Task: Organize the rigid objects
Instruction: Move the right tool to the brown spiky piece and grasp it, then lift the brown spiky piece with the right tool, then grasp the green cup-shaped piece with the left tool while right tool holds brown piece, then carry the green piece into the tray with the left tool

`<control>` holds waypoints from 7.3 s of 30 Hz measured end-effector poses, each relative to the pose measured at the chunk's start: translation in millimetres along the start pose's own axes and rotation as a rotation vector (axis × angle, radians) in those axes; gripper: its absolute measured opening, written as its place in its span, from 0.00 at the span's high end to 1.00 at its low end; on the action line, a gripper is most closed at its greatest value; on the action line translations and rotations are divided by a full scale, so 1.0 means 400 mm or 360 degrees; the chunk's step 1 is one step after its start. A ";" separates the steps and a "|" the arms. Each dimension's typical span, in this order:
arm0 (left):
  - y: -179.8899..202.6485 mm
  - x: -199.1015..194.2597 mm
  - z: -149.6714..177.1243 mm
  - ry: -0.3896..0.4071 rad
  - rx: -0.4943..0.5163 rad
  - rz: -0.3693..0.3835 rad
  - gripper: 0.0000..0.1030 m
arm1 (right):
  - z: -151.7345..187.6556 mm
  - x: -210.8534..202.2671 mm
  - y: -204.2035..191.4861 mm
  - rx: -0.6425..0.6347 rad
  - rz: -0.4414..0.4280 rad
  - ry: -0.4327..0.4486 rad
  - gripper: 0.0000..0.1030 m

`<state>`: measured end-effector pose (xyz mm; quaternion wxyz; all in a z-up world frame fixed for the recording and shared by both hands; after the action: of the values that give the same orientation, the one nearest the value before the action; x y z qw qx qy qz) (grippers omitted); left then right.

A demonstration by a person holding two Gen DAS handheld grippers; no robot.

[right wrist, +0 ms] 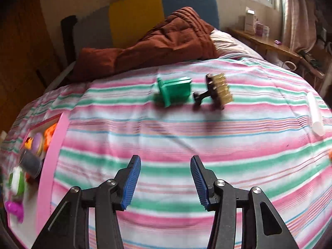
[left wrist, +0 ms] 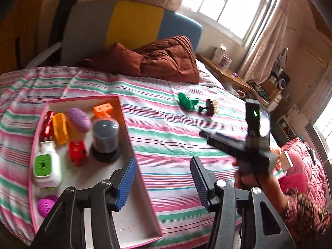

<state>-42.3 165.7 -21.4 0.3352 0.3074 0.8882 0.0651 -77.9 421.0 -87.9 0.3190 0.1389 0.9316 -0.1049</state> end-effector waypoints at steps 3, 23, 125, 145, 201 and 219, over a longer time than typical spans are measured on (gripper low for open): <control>0.030 0.013 0.004 -0.0019 0.0026 0.0002 0.47 | -0.081 0.047 0.079 0.0049 0.0142 0.0024 0.51; 0.089 0.088 0.029 -0.0158 0.0087 -0.0021 0.47 | -0.187 0.220 0.236 0.0475 0.0100 -0.0117 0.61; 0.029 0.656 -0.147 -0.0305 0.0112 -0.0465 0.52 | -0.107 0.082 0.303 0.0067 0.0243 0.0391 0.89; 0.142 0.729 -0.207 -0.0167 0.0216 -0.0404 0.58 | -0.104 0.083 0.303 0.0055 0.0253 0.0395 0.89; -0.246 0.038 0.082 -0.0133 -0.0067 -0.0423 0.66 | -0.085 -0.016 0.257 0.0007 0.0226 0.0449 0.97; -0.260 -0.017 0.085 -0.0066 -0.0103 -0.0467 0.60 | -0.131 0.100 0.297 0.0141 0.0251 0.0281 0.73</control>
<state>-68.9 75.4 -77.2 0.3693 0.1645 0.9139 0.0376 -99.1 555.1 -84.7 0.2366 0.2343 0.9367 -0.1080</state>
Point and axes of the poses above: each gripper's, at about its wrist camera, not at the fingertips, and x roughly the way its jaws point, y to its right, z to its underside, the point moved 7 cm from there along x, roughly the way its jaws point, and after that the axes turned 11 degrees about y, right-handed, at the moved point
